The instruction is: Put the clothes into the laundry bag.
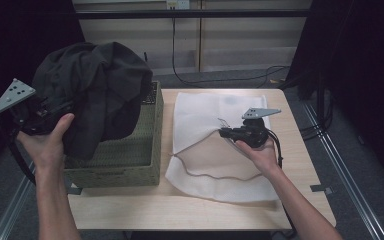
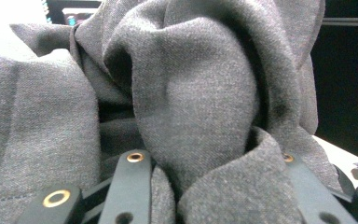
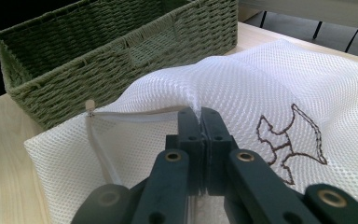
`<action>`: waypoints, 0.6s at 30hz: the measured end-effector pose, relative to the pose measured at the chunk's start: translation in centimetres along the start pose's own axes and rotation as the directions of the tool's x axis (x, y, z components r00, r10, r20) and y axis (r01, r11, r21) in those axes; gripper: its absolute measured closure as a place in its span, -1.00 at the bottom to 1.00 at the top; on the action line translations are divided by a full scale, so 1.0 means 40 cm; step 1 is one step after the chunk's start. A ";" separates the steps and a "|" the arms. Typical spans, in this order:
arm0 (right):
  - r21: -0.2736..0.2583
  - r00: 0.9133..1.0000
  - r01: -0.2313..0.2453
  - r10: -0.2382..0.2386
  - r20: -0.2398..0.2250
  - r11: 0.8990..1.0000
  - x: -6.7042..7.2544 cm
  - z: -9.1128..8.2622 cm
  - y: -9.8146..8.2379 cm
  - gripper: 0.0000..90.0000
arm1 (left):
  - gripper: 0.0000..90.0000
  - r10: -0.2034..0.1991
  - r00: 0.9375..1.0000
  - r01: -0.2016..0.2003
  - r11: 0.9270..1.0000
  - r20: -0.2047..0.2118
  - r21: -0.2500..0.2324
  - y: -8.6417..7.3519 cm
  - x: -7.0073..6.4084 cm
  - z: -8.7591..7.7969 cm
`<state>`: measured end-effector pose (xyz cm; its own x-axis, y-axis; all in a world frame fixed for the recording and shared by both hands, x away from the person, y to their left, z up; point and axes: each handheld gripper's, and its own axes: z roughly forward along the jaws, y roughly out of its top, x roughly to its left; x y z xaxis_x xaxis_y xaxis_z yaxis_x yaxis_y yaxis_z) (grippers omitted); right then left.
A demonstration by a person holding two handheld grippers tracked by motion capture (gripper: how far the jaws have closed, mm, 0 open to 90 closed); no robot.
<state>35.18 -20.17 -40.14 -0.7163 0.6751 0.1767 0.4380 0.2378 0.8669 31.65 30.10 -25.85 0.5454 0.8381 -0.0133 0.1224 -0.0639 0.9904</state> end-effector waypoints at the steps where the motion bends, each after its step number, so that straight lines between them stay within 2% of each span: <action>1: -0.001 1.000 -0.003 0.003 0.000 1.000 0.000 0.000 0.000 0.96 | 0.47 0.016 1.000 -0.016 1.000 0.011 -0.004 0.006 -0.009 -0.002; 3: 0.000 1.000 -0.004 0.004 -0.001 1.000 0.000 0.000 0.000 0.96 | 0.47 0.039 0.999 -0.039 0.999 0.020 -0.012 0.013 -0.024 -0.007; 9: -0.004 1.000 -0.006 0.006 -0.001 1.000 -0.002 -0.002 0.000 0.96 | 0.47 0.072 0.995 -0.069 0.997 0.066 -0.040 0.033 -0.075 -0.016; 10: -0.003 1.000 -0.005 0.005 -0.002 1.000 -0.003 -0.002 0.000 0.96 | 0.47 0.088 0.994 -0.085 0.995 0.070 -0.044 0.035 -0.083 -0.017; 13: -0.005 1.000 -0.006 0.006 -0.006 1.000 -0.005 -0.002 0.000 0.96 | 0.47 0.088 0.992 -0.084 0.995 0.093 -0.048 0.037 -0.109 -0.017; 18: 0.000 1.000 -0.008 0.008 -0.011 1.000 -0.005 0.001 0.000 0.97 | 0.47 0.118 0.984 -0.114 0.993 0.135 -0.033 0.038 -0.154 -0.006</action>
<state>35.35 -20.26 -40.20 -0.7186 0.6691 0.1893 0.4441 0.2322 0.8654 28.30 24.98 -24.23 0.6630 0.7438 0.0848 0.0321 -0.1414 0.9894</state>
